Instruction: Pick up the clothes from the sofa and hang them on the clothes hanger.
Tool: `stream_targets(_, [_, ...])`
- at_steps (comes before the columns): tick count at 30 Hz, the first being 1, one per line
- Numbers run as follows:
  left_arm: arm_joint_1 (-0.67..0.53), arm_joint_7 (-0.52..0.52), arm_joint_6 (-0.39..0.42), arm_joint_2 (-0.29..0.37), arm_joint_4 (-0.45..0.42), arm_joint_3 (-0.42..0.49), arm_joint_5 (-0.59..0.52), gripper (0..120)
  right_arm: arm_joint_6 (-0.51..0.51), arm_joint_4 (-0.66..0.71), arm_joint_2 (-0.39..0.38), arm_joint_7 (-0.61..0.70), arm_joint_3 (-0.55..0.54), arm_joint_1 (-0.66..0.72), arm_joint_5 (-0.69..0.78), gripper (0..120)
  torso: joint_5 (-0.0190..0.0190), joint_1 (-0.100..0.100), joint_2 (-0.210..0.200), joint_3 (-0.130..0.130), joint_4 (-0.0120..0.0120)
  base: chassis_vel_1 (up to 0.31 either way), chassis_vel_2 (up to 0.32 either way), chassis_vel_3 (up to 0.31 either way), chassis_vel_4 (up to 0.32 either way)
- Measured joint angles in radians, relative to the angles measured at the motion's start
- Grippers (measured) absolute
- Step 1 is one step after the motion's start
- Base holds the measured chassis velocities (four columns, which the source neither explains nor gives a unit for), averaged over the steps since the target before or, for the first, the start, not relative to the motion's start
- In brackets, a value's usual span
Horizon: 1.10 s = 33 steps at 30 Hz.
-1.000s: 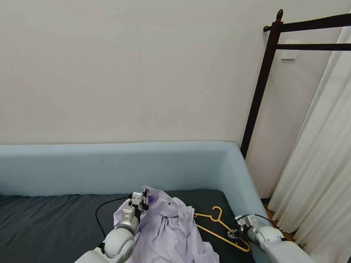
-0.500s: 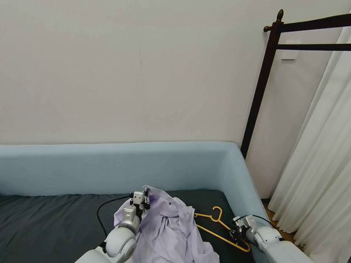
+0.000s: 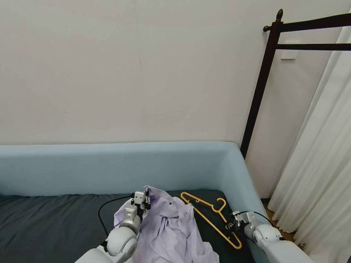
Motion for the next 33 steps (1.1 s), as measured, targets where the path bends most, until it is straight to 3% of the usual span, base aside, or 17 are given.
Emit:
stream_targets(11, [0.023,0.0,0.008,0.028,-0.031,-0.044,-0.025,0,0.077,0.32,-0.1,0.148,-0.006,-0.074,-0.014,4,-0.0001,0.0,0.0,0.0,0.0004,0.0,0.0,0.0,0.0])
stream_targets(15, [0.03,-0.001,0.014,0.035,-0.048,-0.061,-0.039,0,0.086,0.472,-0.156,0.196,0.029,-0.166,-0.055,4,-0.0002,0.0,0.0,0.0,0.0003,0.0,0.0,0.0,0.0])
stream_targets(19, [0.039,-0.003,0.023,0.048,-0.068,-0.079,-0.06,0,0.098,0.651,-0.212,0.235,0.097,-0.344,-0.155,4,0.0,0.0,0.0,0.0,-0.0006,0.0,0.0,0.0,0.0])
stream_targets(24, [0.041,-0.003,0.03,0.061,-0.087,-0.085,-0.078,0,0.127,0.743,-0.22,0.25,0.14,-0.452,-0.257,4,-0.0001,0.0,0.0,0.0,0.0,0.0,0.0,0.0,0.0])
stream_targets(26, [0.038,-0.004,0.035,0.07,-0.099,-0.088,-0.092,0,0.18,0.777,-0.209,0.262,0.162,-0.519,-0.374,4,-0.0003,0.0,0.0,0.0,0.0001,0.0,0.0,0.0,0.0])
stream_targets(33, [0.031,-0.008,0.062,0.091,-0.136,-0.093,-0.135,0,0.268,0.806,-0.165,0.264,0.175,-0.616,-0.581,4,-0.0001,0.0,0.0,0.0,0.0001,0.0,0.0,0.0,0.0])
